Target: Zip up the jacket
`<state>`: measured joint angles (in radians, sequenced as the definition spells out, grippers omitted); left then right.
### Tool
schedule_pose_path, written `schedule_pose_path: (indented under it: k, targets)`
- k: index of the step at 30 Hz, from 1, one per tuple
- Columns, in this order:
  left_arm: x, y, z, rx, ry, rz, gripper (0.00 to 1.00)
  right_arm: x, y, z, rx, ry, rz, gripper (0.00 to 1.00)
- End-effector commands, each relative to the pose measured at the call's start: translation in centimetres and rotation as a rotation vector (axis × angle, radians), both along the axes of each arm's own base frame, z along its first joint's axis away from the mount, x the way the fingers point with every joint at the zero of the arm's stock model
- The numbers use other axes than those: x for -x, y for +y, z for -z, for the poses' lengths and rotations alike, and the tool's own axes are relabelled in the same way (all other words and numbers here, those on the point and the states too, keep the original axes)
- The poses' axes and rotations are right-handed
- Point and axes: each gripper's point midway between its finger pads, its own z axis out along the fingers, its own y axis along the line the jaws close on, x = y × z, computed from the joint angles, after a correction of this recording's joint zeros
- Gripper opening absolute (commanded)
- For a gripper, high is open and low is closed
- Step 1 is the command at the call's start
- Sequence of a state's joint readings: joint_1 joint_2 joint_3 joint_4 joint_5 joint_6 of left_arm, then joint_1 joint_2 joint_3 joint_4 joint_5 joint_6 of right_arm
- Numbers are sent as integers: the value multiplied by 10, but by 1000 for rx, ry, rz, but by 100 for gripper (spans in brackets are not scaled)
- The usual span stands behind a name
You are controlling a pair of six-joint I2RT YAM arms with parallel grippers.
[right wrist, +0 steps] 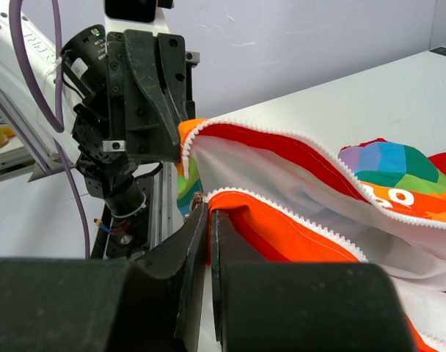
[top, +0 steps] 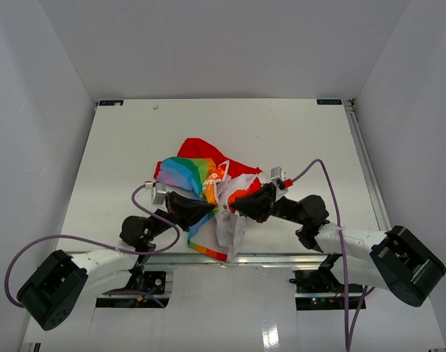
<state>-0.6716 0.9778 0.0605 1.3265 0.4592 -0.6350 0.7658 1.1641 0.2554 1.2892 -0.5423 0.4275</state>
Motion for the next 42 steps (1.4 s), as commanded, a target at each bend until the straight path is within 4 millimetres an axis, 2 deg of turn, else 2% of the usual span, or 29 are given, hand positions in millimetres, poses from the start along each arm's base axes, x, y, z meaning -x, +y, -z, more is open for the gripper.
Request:
schedule_pose_path:
  k: [1, 8, 20, 42]
  targets:
    - [38, 27, -86, 278, -351, 12, 0, 36, -34, -127, -431, -422, -12, 8]
    - [39, 29, -88, 293, -351, 8, 0, 40, -36, -132, -443, -431, -21, 8]
    - [48, 42, -108, 372, -366, 6, 0, 47, -40, -139, -472, -435, -49, 8]
    - [47, 42, -122, 421, -338, 24, 0, 52, -43, -151, -499, -451, -65, 8]
